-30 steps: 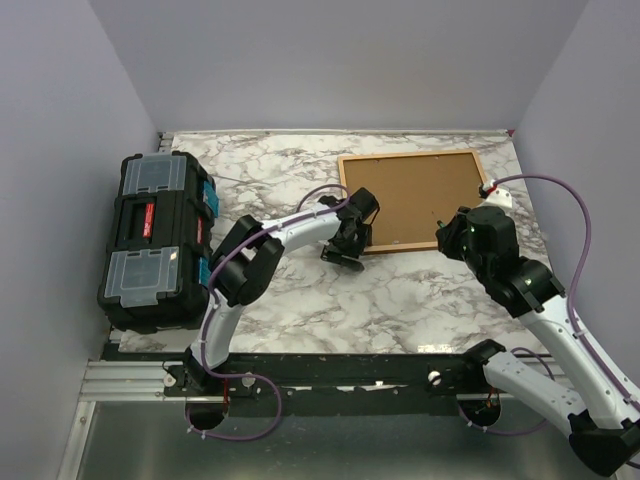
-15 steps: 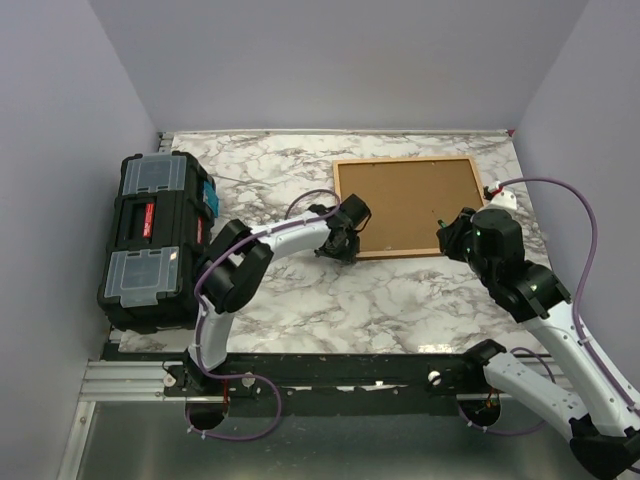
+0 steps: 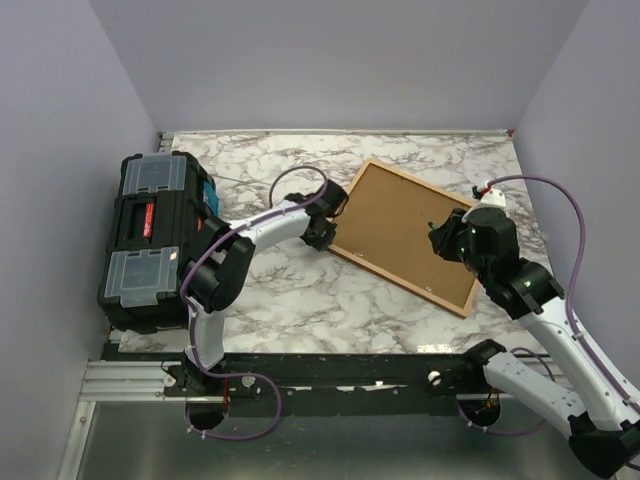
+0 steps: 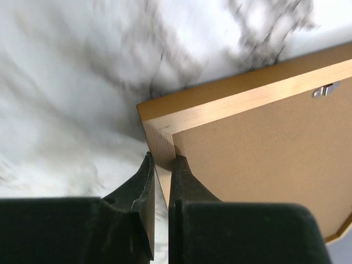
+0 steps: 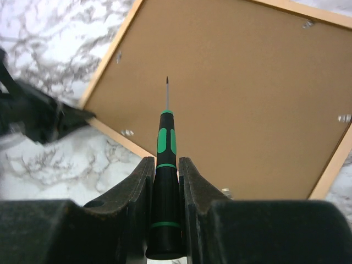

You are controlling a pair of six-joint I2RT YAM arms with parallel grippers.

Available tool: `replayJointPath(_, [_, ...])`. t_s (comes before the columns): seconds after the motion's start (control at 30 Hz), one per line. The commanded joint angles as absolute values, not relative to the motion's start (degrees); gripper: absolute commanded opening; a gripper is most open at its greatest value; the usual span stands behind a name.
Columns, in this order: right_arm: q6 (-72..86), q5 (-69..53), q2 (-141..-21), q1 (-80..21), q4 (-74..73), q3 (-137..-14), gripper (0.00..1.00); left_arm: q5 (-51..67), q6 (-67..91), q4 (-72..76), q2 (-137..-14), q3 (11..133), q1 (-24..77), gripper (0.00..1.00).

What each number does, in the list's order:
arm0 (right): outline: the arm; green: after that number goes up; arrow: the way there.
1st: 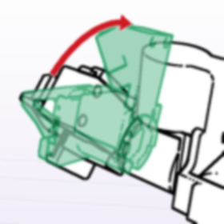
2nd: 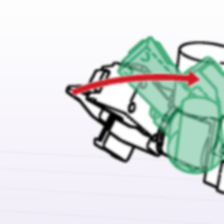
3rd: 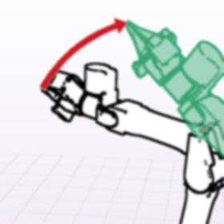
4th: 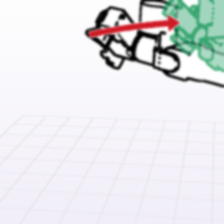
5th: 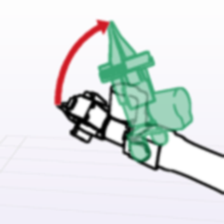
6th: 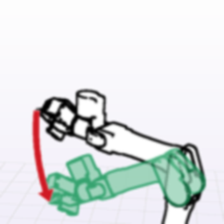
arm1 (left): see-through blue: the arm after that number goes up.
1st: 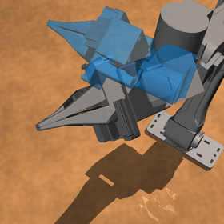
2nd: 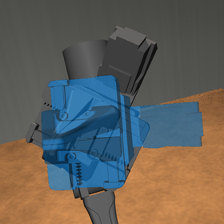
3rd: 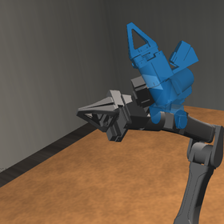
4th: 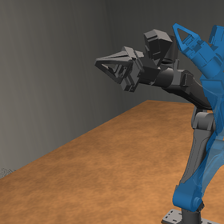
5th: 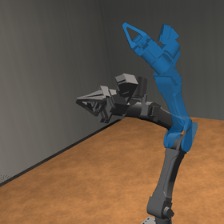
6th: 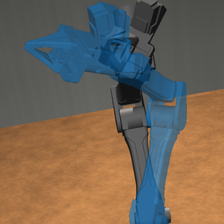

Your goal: Take the photo out of the frame

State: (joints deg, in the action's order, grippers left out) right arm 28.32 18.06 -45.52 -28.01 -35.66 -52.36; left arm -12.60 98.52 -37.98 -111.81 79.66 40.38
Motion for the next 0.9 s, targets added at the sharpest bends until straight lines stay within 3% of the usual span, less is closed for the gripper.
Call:
replayJointPath(0.0, [23.63,6.55,-48.11,-27.69,-32.61,-49.35,0.01,-14.37,69.43,-41.78,-110.89,84.55,33.16,0.00])
replayJointPath(0.23, [24.37,-5.46,-53.52,-27.86,-26.29,-45.58,0.00,-1.36,45.89,-34.51,-113.35,86.50,26.46,0.00])
replayJointPath(0.43, [25.55,-6.66,-58.18,-30.70,-19.48,-42.60,0.01,6.18,31.46,-43.70,-121.78,100.44,25.27,0.00])
replayJointPath(0.87, [35.36,14.24,-77.59,-47.45,-4.64,-46.38,0.00,9.93,29.18,-46.51,-125.23,102.38,22.94,0.00])
